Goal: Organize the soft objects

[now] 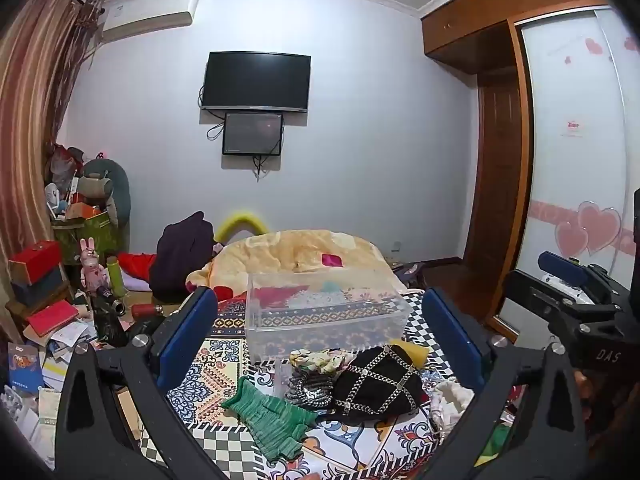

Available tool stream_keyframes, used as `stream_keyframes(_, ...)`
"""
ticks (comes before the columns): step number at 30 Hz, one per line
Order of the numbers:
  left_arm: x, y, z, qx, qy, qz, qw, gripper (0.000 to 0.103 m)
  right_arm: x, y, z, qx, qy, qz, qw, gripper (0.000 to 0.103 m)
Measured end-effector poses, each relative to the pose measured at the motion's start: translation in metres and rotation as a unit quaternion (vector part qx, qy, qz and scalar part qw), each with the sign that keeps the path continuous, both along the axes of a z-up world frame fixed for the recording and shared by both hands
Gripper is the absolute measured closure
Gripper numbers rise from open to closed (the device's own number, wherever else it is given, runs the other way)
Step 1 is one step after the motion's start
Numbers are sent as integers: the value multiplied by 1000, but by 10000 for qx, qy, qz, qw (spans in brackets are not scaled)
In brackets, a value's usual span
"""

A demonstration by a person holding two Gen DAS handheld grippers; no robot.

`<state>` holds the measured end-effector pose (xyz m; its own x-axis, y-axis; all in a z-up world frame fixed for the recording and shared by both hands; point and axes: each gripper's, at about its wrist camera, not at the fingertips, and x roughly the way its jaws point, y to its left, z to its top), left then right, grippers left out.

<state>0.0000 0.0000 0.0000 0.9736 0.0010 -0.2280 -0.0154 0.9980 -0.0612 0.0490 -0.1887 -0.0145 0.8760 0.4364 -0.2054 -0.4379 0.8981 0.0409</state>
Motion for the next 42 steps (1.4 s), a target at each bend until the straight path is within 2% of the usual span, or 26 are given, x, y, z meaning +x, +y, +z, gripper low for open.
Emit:
stream_keyframes(2,0,0,0,21,-29,19,10000,0,-2,1,-1,-40,-140,-4,9999,0)
stream_keyframes(6,1,1,-1,-16,-11,47,10000,0,-2,-3,-4,16,-60,14,10000,0)
stream_keyframes(10,7,-5,4,15,-27,42,10000,0,3,-2,9,34,-16,16,10000,0)
stream_keyframes(15,-2,-2,7,11,-105,1,9999,0,-3,4,1,-99,-175,57,9998,0)
stream_keyframes(42,-6,-2,6,43,-114,-47,9999,0,-9,7,5,-138,-239,83,9996,0)
